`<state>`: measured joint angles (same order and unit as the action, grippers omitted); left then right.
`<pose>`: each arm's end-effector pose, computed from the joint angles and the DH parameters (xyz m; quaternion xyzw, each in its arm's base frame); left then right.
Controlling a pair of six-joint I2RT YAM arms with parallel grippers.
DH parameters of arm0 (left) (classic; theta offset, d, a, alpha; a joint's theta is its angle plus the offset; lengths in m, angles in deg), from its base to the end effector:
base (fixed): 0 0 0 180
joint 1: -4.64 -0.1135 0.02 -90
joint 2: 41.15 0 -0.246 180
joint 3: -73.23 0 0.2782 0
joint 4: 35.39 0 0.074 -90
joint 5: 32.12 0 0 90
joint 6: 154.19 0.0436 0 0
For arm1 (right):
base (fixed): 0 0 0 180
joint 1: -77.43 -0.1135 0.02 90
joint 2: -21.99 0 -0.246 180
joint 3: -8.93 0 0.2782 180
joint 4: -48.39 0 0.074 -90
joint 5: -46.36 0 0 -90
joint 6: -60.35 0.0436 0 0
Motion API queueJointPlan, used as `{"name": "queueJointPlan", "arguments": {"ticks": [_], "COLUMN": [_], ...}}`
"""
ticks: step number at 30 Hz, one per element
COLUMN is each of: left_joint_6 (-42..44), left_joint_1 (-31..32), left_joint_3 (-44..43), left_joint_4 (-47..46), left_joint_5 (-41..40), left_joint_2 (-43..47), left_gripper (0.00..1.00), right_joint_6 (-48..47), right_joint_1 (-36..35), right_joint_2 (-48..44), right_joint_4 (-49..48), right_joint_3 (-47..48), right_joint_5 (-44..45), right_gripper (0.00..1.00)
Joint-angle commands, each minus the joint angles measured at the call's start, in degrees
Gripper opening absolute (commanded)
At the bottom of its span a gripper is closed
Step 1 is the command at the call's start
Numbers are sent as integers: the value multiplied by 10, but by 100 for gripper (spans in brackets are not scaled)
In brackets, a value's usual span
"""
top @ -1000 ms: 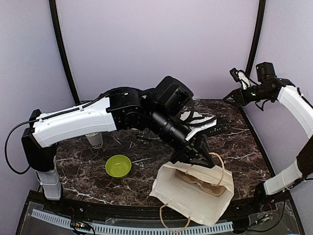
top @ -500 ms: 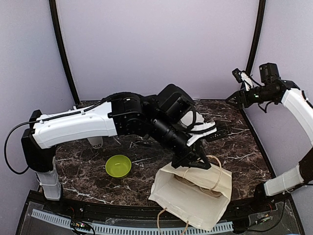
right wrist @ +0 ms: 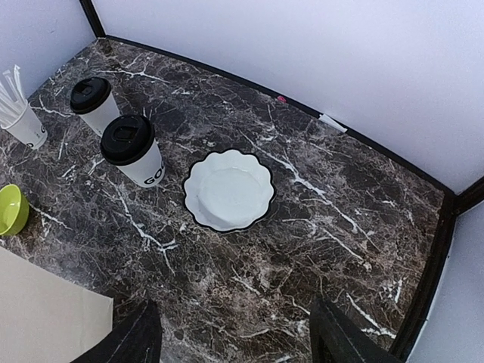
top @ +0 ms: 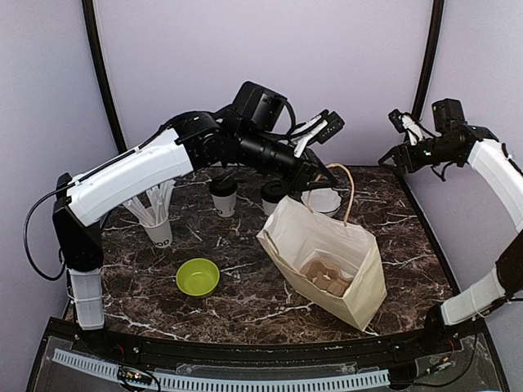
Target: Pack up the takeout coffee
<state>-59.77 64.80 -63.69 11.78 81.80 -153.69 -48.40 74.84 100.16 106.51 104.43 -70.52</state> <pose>0.2199 -0.4188 0.4114 0.5322 0.6275 -0.4057 0.3980 0.3194 0.0342 0.3634 -0.2588 0.8511 0.1523 0.4306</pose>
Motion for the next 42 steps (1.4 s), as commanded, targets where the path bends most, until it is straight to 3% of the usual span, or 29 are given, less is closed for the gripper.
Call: {"name": "queueJointPlan", "arguments": {"ticks": [1, 9, 12, 15, 17, 21, 26, 32, 37, 42], "left_joint_6": [-19, -67, -75, -87, -86, -55, -5, 31, 27, 15], "left_joint_1": [-17, -60, -63, -63, -63, -63, -66, -70, -70, -74], "left_joint_3": [-33, -57, -57, -59, -67, -88, -71, -19, 37, 40], "left_joint_4": [-20, -70, -107, -137, -139, -107, -56, 31, 53, 61], "left_joint_5": [30, 105, 126, 137, 128, 92, 19, -11, -27, -31], "left_joint_2": [-36, -74, -79, -80, -79, -75, -40, 11, 29, 23], "left_gripper": [0, 2, 20, 49, 60, 71, 74, 74, 73, 71], "right_joint_6": [5, 0, 0, 0, -1, -2, -2, -36, -100, -222], "right_joint_1": [7, 12, 15, 18, 20, 41, 52, 52, 52, 49], "right_joint_2": [13, 41, 58, 73, 80, 94, 97, 71, 49, 47], "right_joint_4": [3, 6, 9, 13, 16, 26, 49, 69, 104, 207], "right_joint_3": [13, 28, 43, 56, 66, 97, 139, 145, 143, 170], "right_joint_5": [9, 15, 13, 12, 10, 4, -16, -55, -108, -236], "right_gripper": [67, 68, 68, 67, 68, 68, 68, 68, 69, 68]}}
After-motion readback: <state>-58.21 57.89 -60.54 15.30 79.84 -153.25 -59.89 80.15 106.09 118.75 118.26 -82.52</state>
